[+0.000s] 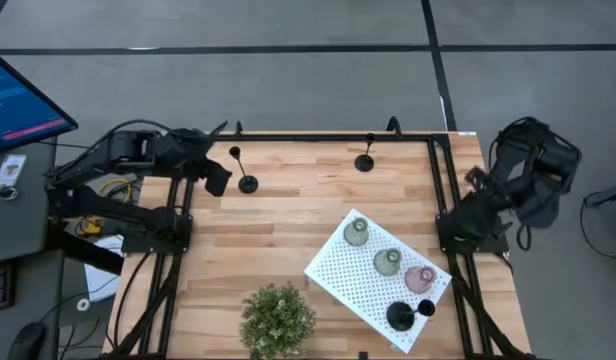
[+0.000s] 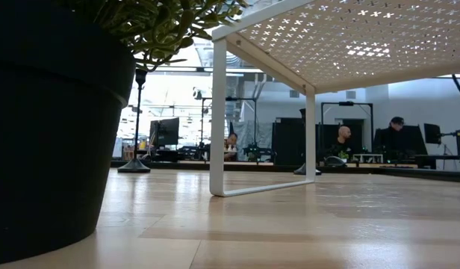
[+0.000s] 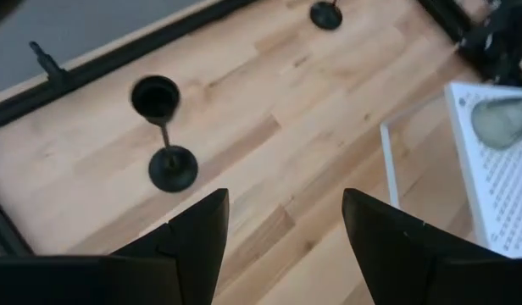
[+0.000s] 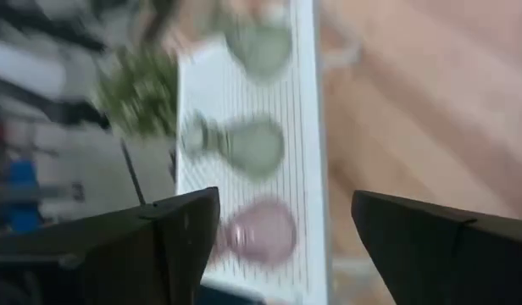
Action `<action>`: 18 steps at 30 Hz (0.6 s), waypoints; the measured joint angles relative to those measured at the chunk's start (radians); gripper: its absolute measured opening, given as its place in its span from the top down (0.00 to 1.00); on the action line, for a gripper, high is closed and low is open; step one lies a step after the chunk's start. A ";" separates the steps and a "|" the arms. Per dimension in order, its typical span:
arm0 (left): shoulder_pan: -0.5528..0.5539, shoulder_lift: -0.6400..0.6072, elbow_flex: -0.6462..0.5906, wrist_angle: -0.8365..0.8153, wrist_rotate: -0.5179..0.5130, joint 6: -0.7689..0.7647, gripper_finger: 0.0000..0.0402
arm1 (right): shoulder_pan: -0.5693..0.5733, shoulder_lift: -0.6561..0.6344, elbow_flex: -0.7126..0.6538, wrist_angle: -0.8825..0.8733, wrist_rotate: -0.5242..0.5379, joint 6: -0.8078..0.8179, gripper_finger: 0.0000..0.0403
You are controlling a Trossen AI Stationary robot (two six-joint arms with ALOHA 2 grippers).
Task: Pick & Place candle stick holders
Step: Put the left black candle holder on the shelf aligned with the black candle holder
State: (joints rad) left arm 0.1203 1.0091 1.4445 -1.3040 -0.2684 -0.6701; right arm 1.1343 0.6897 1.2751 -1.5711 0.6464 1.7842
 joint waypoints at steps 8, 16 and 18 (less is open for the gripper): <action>-0.080 0.039 -0.052 -0.028 -0.131 -0.023 0.45 | -0.161 -0.136 0.000 0.000 0.176 -0.216 0.35; -0.149 -0.033 -0.379 0.118 -0.252 -0.111 0.44 | -0.275 -0.191 0.000 0.000 0.280 -0.387 0.35; -0.150 -0.060 -0.471 0.226 -0.292 -0.113 0.43 | -0.297 -0.196 0.000 0.000 0.306 -0.419 0.35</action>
State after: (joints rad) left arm -0.0297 0.9494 0.9732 -1.0780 -0.5608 -0.7826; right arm 0.8374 0.4932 1.2755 -1.5713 0.9521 1.3652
